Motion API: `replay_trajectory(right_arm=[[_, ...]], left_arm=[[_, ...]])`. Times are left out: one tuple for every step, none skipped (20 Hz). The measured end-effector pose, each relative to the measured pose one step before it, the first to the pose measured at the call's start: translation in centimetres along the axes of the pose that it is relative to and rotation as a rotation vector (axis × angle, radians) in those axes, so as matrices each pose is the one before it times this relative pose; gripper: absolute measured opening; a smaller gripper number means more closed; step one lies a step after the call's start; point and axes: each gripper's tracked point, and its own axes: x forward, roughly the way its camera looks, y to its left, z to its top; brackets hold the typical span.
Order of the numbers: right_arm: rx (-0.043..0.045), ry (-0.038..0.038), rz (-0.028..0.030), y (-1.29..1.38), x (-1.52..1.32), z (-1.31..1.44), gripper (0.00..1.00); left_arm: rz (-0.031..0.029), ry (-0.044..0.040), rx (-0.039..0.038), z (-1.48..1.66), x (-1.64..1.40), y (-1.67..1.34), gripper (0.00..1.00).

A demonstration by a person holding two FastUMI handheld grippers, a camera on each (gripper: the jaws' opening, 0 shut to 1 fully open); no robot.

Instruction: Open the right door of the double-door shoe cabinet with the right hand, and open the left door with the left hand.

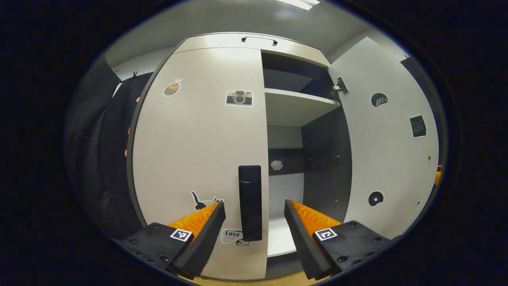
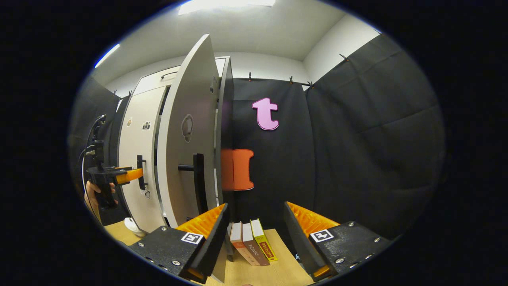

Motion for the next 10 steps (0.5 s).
replay_trajectory(right_arm=[[-0.00342,0.00662,-0.00393,-0.238,-0.084,-0.302,0.83],[-0.00453,0.00518,-0.00688,-0.442,-0.181,-0.126,0.83],[-0.00506,0.00469,-0.00761,-0.434,-0.285,-0.099,0.83],[-0.00355,0.00386,-0.00646,-0.193,-0.103,-0.209,0.83],[-0.0027,0.00233,-0.00574,-0.147,-0.073,-0.069,0.83],[-0.00383,0.00309,-0.00728,-0.455,-0.254,0.163,0.83],[-0.00824,0.00241,-0.00409,-0.303,-0.23,-0.01,0.83],[-0.00828,-0.00241,-0.00552,-0.344,-0.191,0.008,0.83],[-0.00531,-0.00293,-0.00294,-0.134,0.081,-0.007,0.83],[0.0001,-0.00092,-0.00243,-0.125,0.083,-0.011,0.83]], left_arm=[[0.02721,0.01234,0.01038,-0.645,0.405,0.441,0.94],[0.02048,0.01088,0.00495,-0.411,0.747,0.288,0.97],[0.01831,0.006,-0.00464,-0.222,0.533,0.356,0.95],[0.00889,0.00887,-0.00811,-0.508,0.539,0.207,0.94],[0.00369,0.00509,-0.01126,-0.346,0.544,0.101,0.94],[0.02841,0.01697,-0.00105,-0.458,0.399,0.543,0.95],[0.01825,-0.0047,0.00274,0.036,0.447,0.351,0.92],[0.00308,-0.01154,0.00012,0.35,-0.413,-0.13,0.8],[0.01559,-0.00099,0.00711,0.072,0.018,0.282,0.81],[0.00834,0.00275,-0.00612,-0.178,-0.027,0.071,0.81]])
